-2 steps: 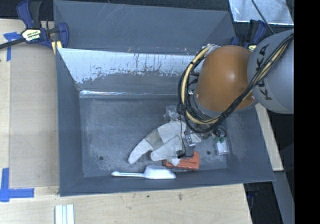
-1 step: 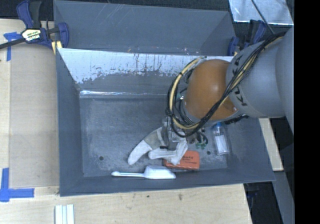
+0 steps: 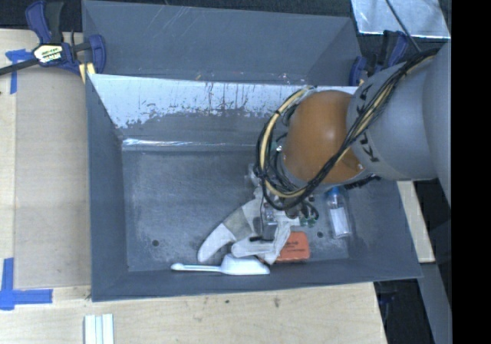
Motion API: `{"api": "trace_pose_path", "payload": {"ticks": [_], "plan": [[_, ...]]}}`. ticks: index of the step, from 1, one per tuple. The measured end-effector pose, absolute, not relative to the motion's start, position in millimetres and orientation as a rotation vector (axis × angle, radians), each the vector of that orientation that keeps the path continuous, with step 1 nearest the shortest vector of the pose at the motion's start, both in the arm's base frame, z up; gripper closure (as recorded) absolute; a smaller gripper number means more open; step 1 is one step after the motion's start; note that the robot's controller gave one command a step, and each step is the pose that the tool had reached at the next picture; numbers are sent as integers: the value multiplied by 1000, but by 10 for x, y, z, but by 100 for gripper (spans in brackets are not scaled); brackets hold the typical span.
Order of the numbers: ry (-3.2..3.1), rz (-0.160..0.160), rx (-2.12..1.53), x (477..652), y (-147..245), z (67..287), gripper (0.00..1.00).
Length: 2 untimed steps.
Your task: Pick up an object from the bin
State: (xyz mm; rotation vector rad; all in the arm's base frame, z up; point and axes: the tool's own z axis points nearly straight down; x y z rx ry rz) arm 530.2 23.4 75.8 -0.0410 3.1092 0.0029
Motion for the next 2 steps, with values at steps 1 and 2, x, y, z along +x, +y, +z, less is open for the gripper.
{"api": "trace_pose_path", "payload": {"ticks": [1,2], "plan": [[3122,2,-44,5267,235,737,100],[3122,2,-44,5267,235,737,100]]}}
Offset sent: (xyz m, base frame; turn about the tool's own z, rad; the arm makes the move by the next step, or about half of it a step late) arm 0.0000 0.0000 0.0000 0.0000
